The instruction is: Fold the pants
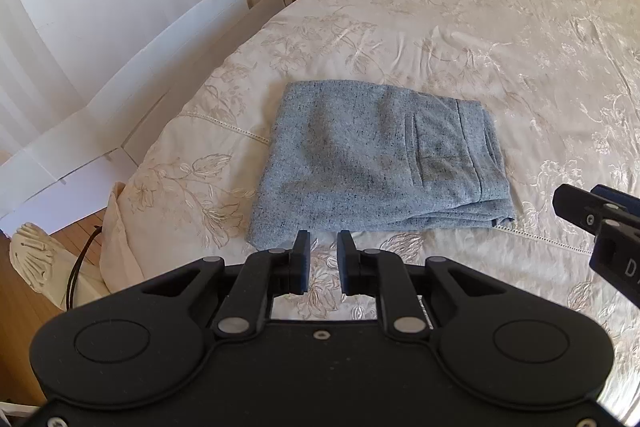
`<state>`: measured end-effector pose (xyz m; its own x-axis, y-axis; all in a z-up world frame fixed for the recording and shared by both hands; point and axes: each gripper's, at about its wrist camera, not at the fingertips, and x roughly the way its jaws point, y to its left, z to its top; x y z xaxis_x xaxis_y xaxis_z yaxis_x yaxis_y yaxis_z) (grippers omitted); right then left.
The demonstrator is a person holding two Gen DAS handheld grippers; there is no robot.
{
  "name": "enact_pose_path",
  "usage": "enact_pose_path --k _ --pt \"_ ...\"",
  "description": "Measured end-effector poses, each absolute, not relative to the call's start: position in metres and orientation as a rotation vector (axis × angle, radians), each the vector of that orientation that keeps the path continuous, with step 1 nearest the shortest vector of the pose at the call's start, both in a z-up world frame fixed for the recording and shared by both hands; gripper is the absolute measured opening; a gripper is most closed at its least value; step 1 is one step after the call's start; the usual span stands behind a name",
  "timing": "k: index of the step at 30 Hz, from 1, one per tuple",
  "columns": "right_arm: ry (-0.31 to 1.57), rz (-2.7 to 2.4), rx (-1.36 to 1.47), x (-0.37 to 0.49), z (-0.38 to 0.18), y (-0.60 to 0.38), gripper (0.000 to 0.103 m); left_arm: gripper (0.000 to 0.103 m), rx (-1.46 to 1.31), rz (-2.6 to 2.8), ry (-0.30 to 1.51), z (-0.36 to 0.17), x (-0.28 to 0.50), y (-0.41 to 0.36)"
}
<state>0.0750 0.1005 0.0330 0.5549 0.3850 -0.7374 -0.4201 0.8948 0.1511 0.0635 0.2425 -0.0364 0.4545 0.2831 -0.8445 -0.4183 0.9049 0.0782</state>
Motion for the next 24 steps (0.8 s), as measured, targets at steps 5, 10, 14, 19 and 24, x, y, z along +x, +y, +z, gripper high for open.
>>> enact_pose_path --k 5,10,14,19,24 --pt "0.863 0.478 -0.047 0.0737 0.0334 0.1012 0.035 0.023 -0.148 0.431 1.013 -0.0378 0.0624 0.2401" --pt "0.866 0.483 -0.049 0.0717 0.0327 0.1023 0.035 0.023 -0.143 0.433 1.011 -0.0373 0.0607 0.2374" --pt "0.870 0.486 -0.050 0.0702 0.0316 0.1016 0.036 0.023 -0.137 0.429 1.018 -0.0377 0.0608 0.2361" --pt "0.875 0.483 -0.054 0.0683 0.0305 0.1001 0.036 0.024 -0.138 0.432 1.012 -0.0369 0.0596 0.2356" --pt "0.876 0.484 -0.058 0.0669 0.0303 0.1003 0.036 0.024 -0.141 0.435 1.015 -0.0376 0.0600 0.2370"
